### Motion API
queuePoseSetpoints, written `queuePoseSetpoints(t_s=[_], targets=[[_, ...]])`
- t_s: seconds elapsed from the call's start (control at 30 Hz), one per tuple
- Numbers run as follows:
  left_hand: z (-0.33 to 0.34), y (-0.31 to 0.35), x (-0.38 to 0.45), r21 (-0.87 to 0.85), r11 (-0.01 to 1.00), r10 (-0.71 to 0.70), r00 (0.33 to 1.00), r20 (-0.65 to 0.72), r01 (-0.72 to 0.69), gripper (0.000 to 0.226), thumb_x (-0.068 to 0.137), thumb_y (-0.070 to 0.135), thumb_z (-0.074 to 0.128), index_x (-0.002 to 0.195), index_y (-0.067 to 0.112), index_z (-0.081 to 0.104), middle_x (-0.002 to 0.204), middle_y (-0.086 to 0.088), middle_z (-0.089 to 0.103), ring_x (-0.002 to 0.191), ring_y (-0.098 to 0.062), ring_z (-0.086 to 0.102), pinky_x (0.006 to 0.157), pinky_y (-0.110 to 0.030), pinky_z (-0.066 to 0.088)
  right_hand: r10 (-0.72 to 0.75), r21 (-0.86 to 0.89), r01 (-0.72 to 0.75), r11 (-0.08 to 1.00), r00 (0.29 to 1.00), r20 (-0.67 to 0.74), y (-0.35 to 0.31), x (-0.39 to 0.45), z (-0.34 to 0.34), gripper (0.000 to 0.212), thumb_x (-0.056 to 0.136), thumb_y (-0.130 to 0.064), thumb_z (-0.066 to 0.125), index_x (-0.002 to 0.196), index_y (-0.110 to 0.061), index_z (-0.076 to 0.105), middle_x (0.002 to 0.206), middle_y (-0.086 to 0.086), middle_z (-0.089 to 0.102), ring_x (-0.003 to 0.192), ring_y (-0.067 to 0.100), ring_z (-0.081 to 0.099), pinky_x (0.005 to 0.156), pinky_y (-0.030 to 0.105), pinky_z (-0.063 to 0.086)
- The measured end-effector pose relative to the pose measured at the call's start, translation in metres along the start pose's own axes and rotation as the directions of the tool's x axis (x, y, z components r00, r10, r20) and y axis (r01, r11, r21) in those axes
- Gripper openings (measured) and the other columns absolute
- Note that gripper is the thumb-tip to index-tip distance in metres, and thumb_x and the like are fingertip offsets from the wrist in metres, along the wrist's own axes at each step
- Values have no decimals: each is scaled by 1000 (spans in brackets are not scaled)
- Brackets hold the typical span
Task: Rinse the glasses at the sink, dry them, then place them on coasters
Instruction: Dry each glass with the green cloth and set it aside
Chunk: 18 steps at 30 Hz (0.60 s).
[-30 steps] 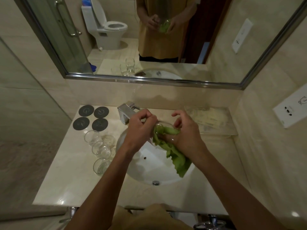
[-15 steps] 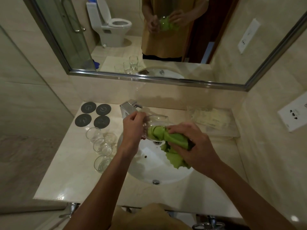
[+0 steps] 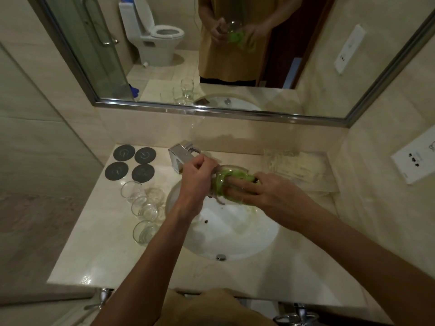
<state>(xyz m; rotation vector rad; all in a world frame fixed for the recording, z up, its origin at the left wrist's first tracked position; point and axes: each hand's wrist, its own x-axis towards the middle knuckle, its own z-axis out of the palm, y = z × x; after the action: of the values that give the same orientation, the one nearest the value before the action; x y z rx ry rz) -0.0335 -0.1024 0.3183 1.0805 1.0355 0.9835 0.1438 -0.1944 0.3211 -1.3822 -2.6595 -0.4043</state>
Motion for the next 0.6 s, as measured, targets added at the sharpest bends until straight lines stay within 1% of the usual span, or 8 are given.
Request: queuePoseSetpoints(t_s=[0.13,0.23,0.3,0.33,0.43,0.5,0.53,0.6], targets=[[-5,2,6,41,999,30,1000,-3,-30,36,93,4,52,59,15,52,60,-5,48,47,-13,44,42,-21,34,6,-42,-7,999,1000,-19,-1,10,3,66,82,1,48,141,-28,39,147,-5,52,74,27,58,49,31,44],[-7,3,10,-8,1000,23,999,-49,-24,35,92,1,52,59,14,50,59,-4,45,48,-14,43,41,-22,33,183,351,-179,919,983,21,-14,19,9,66,84,-1,51,143,-30,47,150,-10,48,100,22,65,65,27,53],[-8,3,10,-56,998,16,995,-94,-21,36,91,-1,51,58,13,48,55,0,45,49,-14,43,44,-23,34,249,647,-287,707,956,152,-19,26,5,69,85,-1,56,145,-34,48,150,-11,48,114,13,62,85,24,55],[-8,2,9,-77,996,27,993,-114,-36,37,91,-3,51,57,12,49,51,4,47,48,-12,45,44,-23,36,277,728,-326,603,942,191,-21,30,2,67,86,-2,56,143,-36,50,144,-8,56,108,10,65,86,24,56],[-9,-1,6,-116,983,122,980,-158,-141,28,88,0,52,62,7,57,52,6,53,52,-8,50,50,-23,43,369,890,-374,260,890,267,-29,38,-6,50,90,-4,65,129,-35,61,105,0,72,79,15,72,68,28,60],[-10,-3,5,-143,963,200,962,-188,-228,23,82,10,53,61,13,61,58,0,56,59,-15,52,56,-26,45,415,932,-348,101,866,279,-36,44,-8,40,87,-8,74,124,-22,67,100,-2,73,75,15,72,65,26,59],[-10,-5,5,-147,954,231,953,-198,-262,23,81,12,52,60,16,61,61,-2,56,62,-18,52,58,-28,45,449,936,-340,90,853,267,-39,46,-6,37,86,-9,76,121,-18,69,100,-2,73,75,13,72,66,25,58],[-10,-8,3,-175,939,262,945,-195,-296,18,81,13,52,65,14,60,66,-5,57,66,-23,51,61,-31,44,498,926,-303,224,852,159,-43,50,-5,34,85,-11,77,118,-18,71,102,-8,74,81,8,72,75,23,58]])
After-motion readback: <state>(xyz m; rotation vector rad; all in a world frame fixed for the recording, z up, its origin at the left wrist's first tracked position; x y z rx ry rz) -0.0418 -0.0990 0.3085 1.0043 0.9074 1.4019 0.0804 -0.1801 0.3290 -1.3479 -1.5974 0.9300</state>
